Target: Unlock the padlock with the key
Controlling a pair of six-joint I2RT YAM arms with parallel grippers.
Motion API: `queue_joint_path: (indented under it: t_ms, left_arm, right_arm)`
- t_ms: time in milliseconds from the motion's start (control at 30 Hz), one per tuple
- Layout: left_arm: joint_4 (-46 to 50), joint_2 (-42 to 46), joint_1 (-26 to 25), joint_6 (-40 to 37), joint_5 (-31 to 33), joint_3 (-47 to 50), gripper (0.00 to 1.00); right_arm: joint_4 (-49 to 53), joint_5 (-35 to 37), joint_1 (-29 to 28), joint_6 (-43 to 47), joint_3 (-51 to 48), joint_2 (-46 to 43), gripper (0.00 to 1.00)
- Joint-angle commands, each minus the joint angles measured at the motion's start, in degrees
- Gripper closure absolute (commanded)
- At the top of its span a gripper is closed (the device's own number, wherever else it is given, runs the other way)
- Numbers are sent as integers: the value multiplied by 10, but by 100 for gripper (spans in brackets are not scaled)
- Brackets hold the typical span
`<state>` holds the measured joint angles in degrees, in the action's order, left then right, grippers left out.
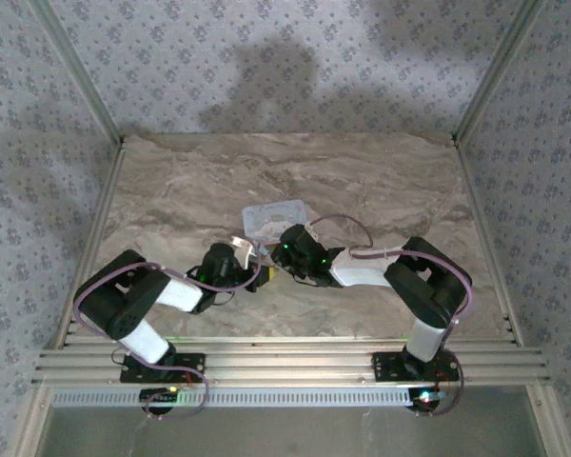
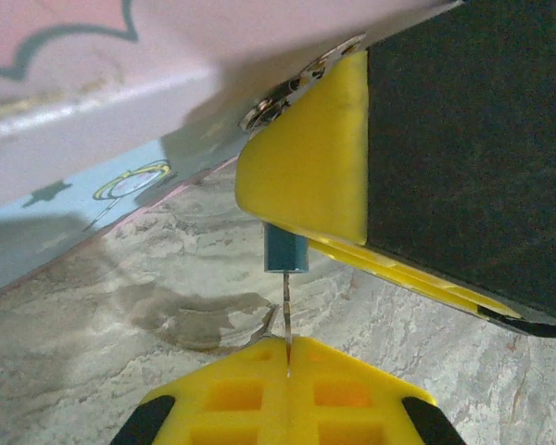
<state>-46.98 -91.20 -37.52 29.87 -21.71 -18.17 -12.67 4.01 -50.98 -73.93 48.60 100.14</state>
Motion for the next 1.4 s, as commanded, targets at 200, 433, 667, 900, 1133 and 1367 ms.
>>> queue_joint_path:
  t_ms: [200, 433, 667, 900, 1133, 1367]
  left_arm:
    - [-26, 17, 4, -3, -8, -3, 100]
    - [13, 40, 9, -34, 8, -24, 100]
    - [-12, 33, 10, -7, -10, -47, 100]
    - [-49, 42, 39, 57, -62, -50, 100]
    - [-99, 9, 69, 125, -110, -64, 100]
    - [-27, 27, 48, 47, -52, -68, 100]
  right_arm:
    - [24, -31, -4, 21, 10, 17, 100]
    - [77, -43, -7, 31, 29, 15, 100]
    - [127, -38, -10, 46, 53, 17, 100]
    - [131, -29, -11, 52, 48, 20, 100]
    - [122, -35, -14, 51, 50, 30, 100]
    - [142, -40, -16, 54, 60, 38, 100]
